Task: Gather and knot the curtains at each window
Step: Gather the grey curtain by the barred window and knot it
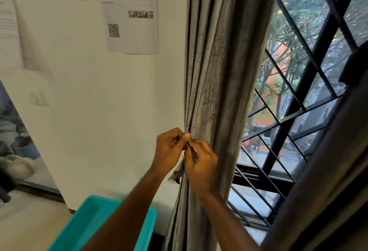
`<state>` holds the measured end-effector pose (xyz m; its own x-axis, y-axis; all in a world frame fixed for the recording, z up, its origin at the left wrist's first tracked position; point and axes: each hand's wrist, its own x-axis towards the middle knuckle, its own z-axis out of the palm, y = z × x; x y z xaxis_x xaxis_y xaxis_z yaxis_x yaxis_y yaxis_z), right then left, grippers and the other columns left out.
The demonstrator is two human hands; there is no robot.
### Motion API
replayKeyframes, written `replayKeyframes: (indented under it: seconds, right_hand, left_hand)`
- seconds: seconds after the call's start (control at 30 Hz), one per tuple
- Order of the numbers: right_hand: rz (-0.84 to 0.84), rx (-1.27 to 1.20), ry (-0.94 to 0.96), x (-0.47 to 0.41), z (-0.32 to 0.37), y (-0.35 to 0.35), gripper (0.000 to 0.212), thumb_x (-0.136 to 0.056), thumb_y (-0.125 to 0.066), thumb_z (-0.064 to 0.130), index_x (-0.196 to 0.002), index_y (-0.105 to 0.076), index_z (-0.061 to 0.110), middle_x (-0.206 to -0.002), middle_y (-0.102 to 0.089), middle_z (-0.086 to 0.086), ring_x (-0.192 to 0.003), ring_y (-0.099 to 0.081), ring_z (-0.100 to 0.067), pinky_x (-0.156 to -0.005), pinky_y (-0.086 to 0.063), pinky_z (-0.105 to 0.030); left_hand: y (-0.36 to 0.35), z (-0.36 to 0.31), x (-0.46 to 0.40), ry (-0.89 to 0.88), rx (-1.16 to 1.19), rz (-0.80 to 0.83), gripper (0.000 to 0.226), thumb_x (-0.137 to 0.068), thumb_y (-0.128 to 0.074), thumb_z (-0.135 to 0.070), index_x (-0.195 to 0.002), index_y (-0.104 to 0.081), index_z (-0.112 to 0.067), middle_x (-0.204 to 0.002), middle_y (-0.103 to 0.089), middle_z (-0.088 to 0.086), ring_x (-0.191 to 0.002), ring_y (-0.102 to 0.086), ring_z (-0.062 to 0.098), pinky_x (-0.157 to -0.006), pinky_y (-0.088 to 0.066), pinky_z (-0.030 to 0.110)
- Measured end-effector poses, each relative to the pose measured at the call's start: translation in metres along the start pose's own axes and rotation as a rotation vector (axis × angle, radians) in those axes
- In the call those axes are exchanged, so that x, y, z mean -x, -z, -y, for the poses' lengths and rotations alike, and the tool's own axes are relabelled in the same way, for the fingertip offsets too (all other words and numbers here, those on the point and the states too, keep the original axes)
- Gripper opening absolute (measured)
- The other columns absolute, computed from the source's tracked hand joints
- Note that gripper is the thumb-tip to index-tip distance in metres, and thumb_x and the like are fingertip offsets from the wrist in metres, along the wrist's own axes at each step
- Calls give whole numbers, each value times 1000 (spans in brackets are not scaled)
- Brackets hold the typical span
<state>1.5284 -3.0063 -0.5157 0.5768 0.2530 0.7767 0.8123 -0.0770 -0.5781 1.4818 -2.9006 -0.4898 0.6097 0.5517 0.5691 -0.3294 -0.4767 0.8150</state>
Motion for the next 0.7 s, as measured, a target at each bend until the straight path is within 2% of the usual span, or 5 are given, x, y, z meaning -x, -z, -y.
replayKeyframes:
  seconds: [0.13, 0.3, 0.4, 0.6, 0.7]
  right_hand:
    - [56, 11, 17, 0, -4, -3, 23, -101, -56, 21, -106, -74, 8, -98, -64, 2, -88, -64, -9, -80, -57, -26]
    - [254, 36, -57, 2, -12, -3, 24, -90, -62, -5, -113, -69, 2, -113, -60, -7, -100, -57, -15, -85, -38, -5]
    - [308, -21, -3, -3, -4, 8, 25, -92, -64, -1, -115, -71, 5, -112, -59, -2, -100, -60, -12, -89, -46, -12]
    - [-286, 85, -52, -27, 3, 68, 38, -86, -79, 13, -122, -68, 7, -123, -44, -9, -112, -46, -18, -97, -34, -5]
    - [-399, 61, -260, -40, -29, 85, 42, -91, -76, 17, -131, -62, 11, -128, -53, -11, -116, -52, -27, -102, -46, -30]
  left_hand:
    - [1, -1, -4, -12, -53, 37, 25, -93, -72, -14, -71, -61, -10, -61, -60, -2, -58, -56, 7, -58, -49, 23]
    - [-1, -5, -10, -43, -164, 15, 40, -93, -70, -8, -67, -51, -30, -58, -57, -14, -55, -51, 2, -56, -41, 14]
    - [3, -1, -11, -25, -132, 14, 38, -94, -67, -4, -67, -50, -23, -57, -54, -14, -55, -49, 2, -57, -39, 13]
    - [2, 4, -10, -43, -156, -46, 38, -95, -67, -5, -69, -47, -25, -59, -55, -16, -58, -54, -1, -56, -40, 7]
    - [-1, 4, -12, -80, -183, -48, 41, -94, -67, -4, -69, -46, -29, -61, -58, -22, -56, -52, 0, -55, -38, 7]
